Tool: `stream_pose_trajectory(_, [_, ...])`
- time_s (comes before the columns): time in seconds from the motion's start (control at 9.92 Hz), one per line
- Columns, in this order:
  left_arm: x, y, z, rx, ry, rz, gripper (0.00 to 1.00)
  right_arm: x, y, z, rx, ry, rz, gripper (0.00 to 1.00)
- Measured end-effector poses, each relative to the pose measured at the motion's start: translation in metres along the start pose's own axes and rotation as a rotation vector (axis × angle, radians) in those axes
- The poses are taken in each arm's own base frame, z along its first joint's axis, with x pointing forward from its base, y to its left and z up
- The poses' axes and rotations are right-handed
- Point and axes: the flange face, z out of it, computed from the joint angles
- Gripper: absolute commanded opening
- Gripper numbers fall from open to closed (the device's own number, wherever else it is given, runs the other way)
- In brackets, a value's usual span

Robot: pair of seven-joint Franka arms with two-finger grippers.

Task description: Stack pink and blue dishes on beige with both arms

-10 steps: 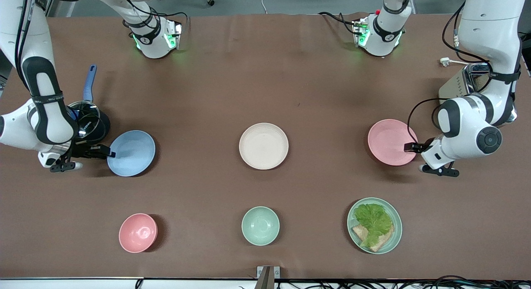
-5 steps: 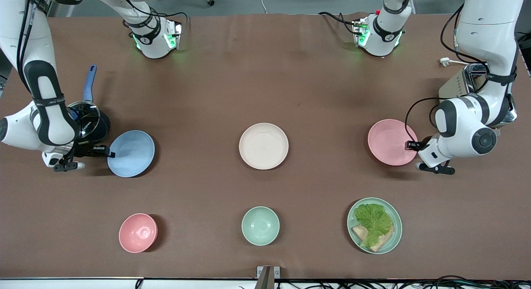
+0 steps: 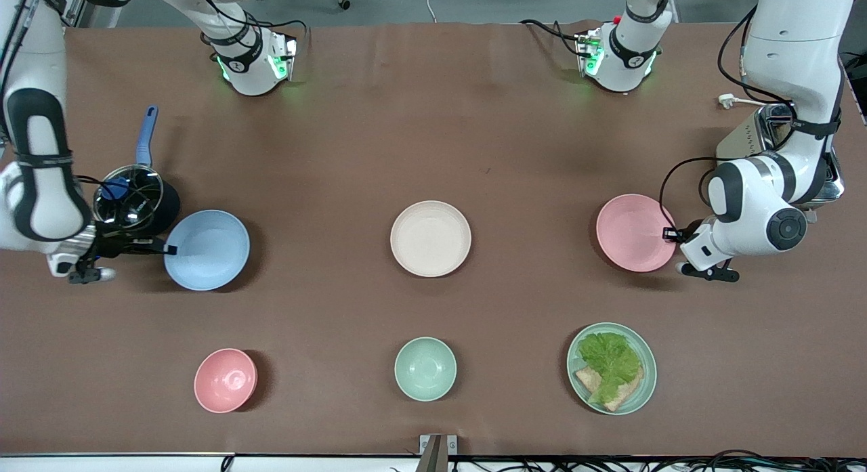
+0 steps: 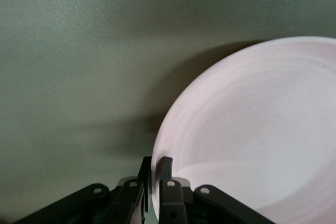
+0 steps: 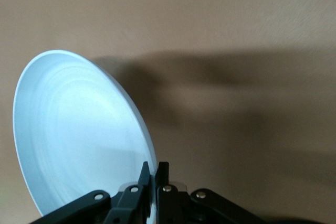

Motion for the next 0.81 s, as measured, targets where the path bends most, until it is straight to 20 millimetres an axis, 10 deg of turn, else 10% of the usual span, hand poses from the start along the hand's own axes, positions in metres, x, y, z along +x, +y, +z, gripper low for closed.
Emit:
stream_pose_trajectory(0.5, [0.006,0.035,-0.11,-0.038,0.096,0.005,0.0,0.012,-0.063,-0.118,-0.076,-0.007,0.049,0.01])
stream_pose_trajectory(0.81, [0.01,0.134,-0.14,-0.105,0.128,0.003,0.0,0.002,-0.145,-0.159,-0.081,-0.001,0.156,0.01])
